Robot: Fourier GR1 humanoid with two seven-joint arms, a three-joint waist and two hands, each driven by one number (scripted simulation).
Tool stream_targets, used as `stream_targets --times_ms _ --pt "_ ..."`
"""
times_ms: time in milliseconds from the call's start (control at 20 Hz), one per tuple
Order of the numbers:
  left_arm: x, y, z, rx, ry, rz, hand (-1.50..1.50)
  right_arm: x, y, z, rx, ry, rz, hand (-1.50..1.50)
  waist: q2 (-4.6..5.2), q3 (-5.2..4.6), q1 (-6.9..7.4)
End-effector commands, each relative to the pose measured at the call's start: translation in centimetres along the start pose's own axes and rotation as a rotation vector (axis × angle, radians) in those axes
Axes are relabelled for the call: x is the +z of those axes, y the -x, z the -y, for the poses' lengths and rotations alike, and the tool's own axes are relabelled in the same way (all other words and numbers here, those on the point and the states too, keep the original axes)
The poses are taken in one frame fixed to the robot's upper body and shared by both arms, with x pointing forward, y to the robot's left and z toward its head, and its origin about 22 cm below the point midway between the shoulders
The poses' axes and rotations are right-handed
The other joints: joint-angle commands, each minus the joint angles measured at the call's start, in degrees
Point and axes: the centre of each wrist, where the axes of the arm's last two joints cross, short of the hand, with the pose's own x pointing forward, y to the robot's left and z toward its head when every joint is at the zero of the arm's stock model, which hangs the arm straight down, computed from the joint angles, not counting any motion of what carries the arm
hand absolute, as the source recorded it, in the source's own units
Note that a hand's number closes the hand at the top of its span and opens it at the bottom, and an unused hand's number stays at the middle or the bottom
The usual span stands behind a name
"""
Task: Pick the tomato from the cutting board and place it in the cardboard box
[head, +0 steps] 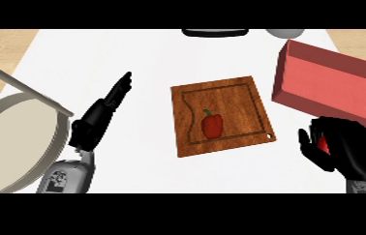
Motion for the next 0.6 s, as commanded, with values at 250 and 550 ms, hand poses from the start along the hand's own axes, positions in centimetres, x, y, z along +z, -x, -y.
stream_targets --times_ms 250,550 --pt "-0.1 1.1 0.0 0.002 0.001 -0.009 0.0 5.8 -2.4 10.9 -0.143 0.161 0.094 1.5 -0.02 -0.05 -0.19" --pt "-0.5 0.4 -0.8 0.013 0.013 -0.001 0.0 8.5 -1.7 14.7 -0.227 0.302 0.0 1.5 0.06 0.01 0.25"
